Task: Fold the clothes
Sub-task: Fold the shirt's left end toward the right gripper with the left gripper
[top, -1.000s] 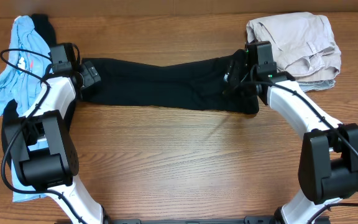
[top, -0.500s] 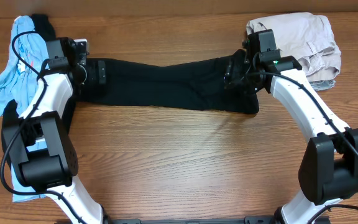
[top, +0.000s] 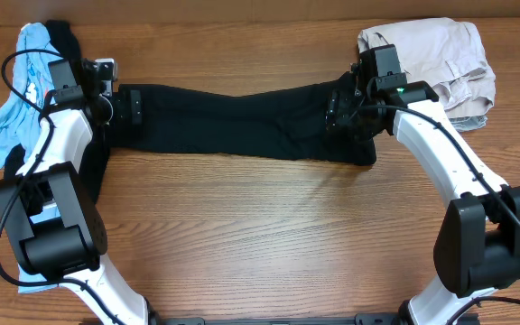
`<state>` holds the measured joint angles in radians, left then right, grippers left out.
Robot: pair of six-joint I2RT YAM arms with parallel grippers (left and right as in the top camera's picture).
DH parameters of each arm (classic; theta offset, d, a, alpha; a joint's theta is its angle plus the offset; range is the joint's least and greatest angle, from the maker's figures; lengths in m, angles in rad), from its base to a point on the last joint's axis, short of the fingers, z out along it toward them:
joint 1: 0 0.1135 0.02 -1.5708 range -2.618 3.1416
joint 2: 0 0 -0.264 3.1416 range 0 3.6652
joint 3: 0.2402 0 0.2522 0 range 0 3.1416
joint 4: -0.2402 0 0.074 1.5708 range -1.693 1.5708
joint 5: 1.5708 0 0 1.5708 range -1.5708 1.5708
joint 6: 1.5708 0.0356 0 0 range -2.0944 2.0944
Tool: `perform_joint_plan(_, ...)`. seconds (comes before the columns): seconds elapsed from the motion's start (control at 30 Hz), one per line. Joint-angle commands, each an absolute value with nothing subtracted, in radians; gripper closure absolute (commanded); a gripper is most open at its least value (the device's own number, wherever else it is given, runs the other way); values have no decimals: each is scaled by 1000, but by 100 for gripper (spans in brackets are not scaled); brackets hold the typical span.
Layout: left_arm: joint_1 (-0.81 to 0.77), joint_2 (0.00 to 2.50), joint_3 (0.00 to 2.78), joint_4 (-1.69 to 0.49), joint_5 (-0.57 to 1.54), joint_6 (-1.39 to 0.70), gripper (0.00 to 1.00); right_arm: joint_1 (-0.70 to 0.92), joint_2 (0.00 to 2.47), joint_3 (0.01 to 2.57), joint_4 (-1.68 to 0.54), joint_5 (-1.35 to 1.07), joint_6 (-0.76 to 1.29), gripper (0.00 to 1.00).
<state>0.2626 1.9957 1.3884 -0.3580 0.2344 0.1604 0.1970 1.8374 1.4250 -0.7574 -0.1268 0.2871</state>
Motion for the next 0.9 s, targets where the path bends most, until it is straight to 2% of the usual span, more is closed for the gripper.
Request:
perform_joint_plan(0.0, 265, 1993, 1417, -347, 213, 150, 1, 196, 1808, 1448, -762, -134, 280, 24)
perform_joint_plan(0.6, 259, 2120, 1417, -327, 218, 142, 3, 196, 1808, 1448, -773, -132, 279, 24)
perform_joint_plan(0.87, 252, 2176, 1417, -354, 245, 140, 15, 196, 1808, 1448, -773, -132, 279, 24)
